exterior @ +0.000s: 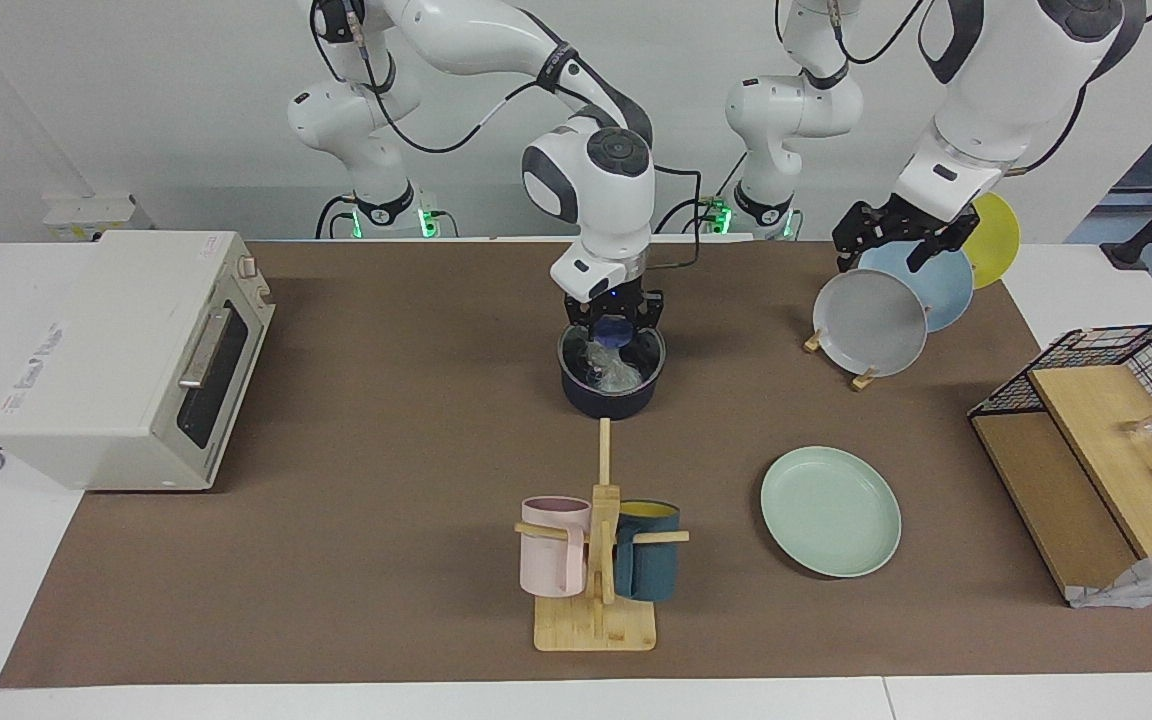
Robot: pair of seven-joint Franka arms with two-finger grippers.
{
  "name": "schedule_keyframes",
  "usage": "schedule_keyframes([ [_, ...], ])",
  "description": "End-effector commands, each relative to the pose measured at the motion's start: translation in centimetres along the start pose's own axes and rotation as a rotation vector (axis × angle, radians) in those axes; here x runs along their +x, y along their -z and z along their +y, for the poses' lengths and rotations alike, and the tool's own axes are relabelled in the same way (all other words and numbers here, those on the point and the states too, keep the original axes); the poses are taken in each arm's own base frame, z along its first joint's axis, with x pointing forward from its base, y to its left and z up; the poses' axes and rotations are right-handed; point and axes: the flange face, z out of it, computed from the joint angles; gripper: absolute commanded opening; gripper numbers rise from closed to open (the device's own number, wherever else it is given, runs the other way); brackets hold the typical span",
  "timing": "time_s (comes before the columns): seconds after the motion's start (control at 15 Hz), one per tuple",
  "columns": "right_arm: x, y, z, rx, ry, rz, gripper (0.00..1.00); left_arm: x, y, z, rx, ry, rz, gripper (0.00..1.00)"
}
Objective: Transfer vermicelli from plate to pot
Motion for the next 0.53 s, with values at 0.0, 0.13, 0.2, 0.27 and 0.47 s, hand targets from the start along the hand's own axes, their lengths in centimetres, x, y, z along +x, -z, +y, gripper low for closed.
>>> schedule_keyframes([
  [0.0,-0.40,-0.32,0.13,0.005,0.014,0.010,0.08,-0.15,0.92,-0.12,0.022,0.004,-0.002,1.00],
  [0.13,-0.40,-0.44,0.28,0.002,0.012,0.009,0.17,-0.24,1.12,-0.44,0.021,0.008,0.004,1.00],
  [0.2,-0.43,-0.41,0.31,0.002,0.012,0.009,0.26,-0.25,1.15,-0.71,0.022,0.008,0.006,1.00],
  [0.27,-0.43,-0.41,0.31,0.002,0.012,0.009,0.40,-0.22,1.18,-0.70,0.021,0.007,0.009,1.00],
  [0.47,-0.17,0.16,0.34,-0.027,0.037,0.038,1.00,-0.28,1.15,-0.71,0.021,0.011,0.011,1.00],
])
